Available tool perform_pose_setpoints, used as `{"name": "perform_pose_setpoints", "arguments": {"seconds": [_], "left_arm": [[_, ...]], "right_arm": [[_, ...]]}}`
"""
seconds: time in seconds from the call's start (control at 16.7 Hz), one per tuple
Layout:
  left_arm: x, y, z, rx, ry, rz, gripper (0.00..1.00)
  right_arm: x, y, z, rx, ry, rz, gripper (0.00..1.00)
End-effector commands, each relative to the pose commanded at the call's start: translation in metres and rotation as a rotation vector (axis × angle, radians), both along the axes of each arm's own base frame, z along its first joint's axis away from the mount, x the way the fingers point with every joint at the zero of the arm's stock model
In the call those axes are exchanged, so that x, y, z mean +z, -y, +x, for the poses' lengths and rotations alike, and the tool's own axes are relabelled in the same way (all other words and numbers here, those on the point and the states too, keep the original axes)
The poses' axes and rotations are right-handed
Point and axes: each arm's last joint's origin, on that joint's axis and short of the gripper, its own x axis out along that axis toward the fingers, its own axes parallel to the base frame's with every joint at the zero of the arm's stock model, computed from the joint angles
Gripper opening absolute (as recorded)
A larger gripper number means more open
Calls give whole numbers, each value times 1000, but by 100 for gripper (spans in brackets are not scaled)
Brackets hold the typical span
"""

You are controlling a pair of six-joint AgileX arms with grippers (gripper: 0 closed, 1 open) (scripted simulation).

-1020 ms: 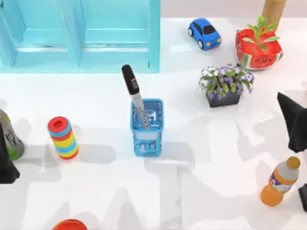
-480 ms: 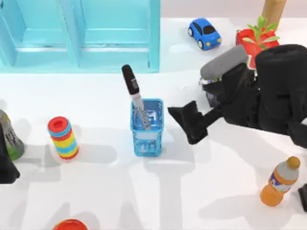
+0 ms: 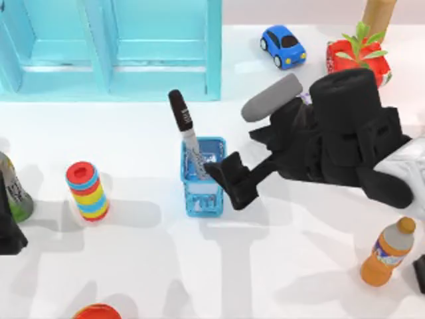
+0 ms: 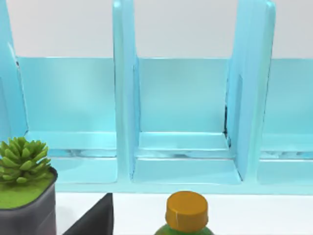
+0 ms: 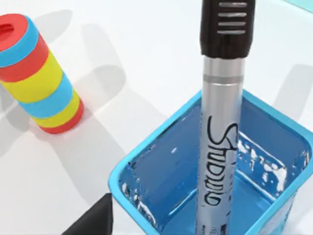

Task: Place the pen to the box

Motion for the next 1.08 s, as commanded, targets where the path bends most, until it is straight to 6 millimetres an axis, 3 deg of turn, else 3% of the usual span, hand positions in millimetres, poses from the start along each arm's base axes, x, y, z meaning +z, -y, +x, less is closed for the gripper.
{"name": "perform_pose_setpoints", "arguments": {"seconds": [0.12, 0.3, 0.72, 1.02, 1.08], "left_arm": [[0, 0, 0, 0, 0, 0, 100], [0, 0, 0, 0, 0, 0, 100], [0, 0, 0, 0, 0, 0, 100], [0, 0, 0, 0, 0, 0, 100], [0, 0, 0, 0, 0, 0, 100]], "right_arm": [[-1, 1, 0, -5, -1, -2, 100], [-5, -13, 11, 0, 6, 5, 100], [-50, -64, 46, 0, -3, -3, 100], [-54, -69, 49, 0, 0, 0, 100], [-54, -69, 49, 0, 0, 0, 92]]}}
